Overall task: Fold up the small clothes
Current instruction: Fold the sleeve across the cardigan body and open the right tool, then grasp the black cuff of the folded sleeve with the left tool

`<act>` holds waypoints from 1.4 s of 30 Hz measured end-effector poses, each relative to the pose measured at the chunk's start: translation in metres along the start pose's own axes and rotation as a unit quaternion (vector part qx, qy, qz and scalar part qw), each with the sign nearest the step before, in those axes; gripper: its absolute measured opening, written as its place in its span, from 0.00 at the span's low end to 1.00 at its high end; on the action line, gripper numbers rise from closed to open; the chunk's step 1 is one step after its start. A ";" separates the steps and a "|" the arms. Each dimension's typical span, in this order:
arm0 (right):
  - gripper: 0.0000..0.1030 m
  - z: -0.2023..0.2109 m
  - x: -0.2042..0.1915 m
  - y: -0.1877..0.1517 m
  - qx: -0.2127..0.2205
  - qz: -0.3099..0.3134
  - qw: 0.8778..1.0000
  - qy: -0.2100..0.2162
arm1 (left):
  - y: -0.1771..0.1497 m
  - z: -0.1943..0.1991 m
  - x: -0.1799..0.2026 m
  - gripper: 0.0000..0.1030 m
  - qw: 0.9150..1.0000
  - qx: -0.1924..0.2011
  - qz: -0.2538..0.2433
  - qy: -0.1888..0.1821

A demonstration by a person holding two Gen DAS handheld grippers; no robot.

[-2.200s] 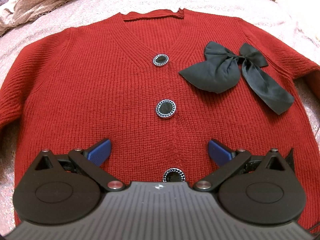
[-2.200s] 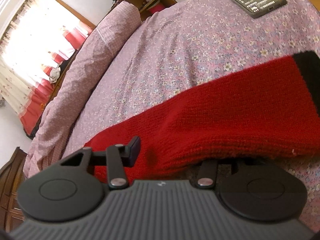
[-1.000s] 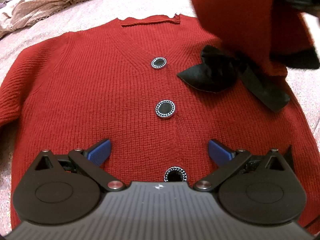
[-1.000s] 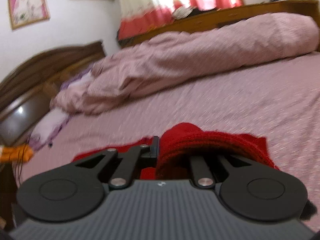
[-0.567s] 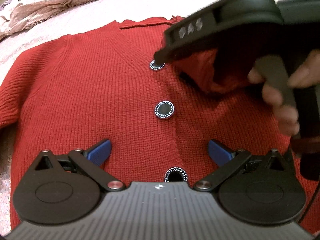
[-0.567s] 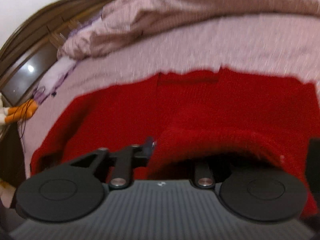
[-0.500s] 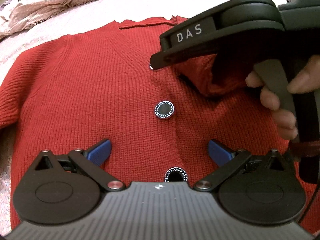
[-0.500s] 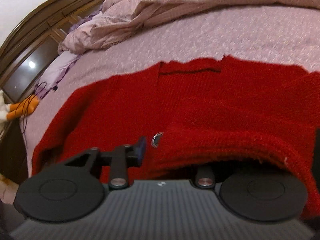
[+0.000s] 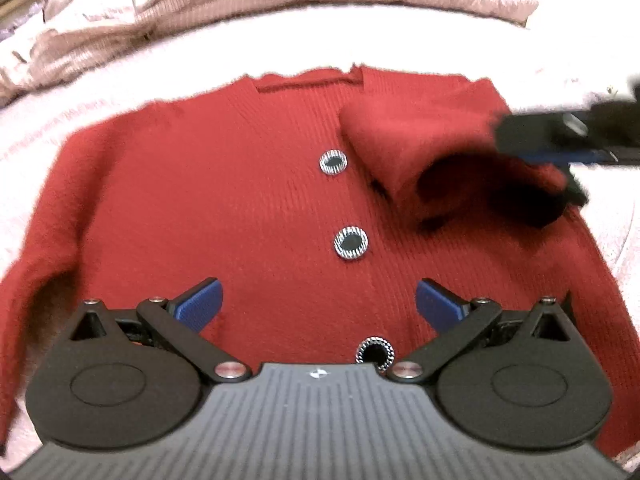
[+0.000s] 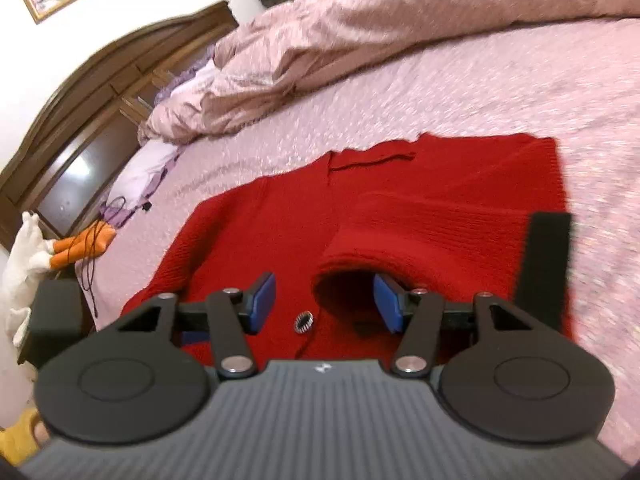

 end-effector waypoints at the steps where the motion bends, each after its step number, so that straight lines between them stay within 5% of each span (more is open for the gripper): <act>1: 0.56 0.011 0.004 -0.002 0.008 -0.006 1.000 -0.003 | 0.003 0.005 -0.001 1.00 1.000 0.007 -0.001 0.002; 12: 0.58 0.052 0.063 -0.048 0.029 -0.053 0.991 -0.120 | 0.043 0.028 0.043 1.00 0.993 0.071 -0.090 0.015; 25: 0.57 0.047 0.086 -0.080 0.030 -0.092 0.985 -0.140 | 0.056 -0.017 0.113 0.98 0.969 0.113 -0.215 0.038; 29: 0.57 0.043 0.087 -0.082 0.028 -0.093 0.986 -0.138 | 0.061 -0.028 0.120 0.72 0.968 0.121 -0.218 0.027; 32: 0.57 0.041 0.089 -0.083 0.029 -0.093 0.986 -0.137 | 0.064 -0.028 0.119 0.45 0.973 0.121 -0.199 0.000; 35: 0.57 0.041 0.089 -0.084 0.032 -0.096 0.986 -0.134 | 0.068 -0.024 0.110 0.30 0.979 0.123 -0.165 -0.008; 42: 0.58 0.039 0.090 -0.085 0.032 -0.093 0.986 -0.134 | 0.075 -0.009 0.060 0.26 0.989 0.132 -0.055 0.022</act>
Point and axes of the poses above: each gripper's, at about its wrist camera, not at the fingertips, and z roughly against the way its jaws point, x to its right, y to its top, the point moved 8 cm from there along -z, roughly the way its jaws point, and after that the axes turned 4 degrees about y, right-handed, at the moved point
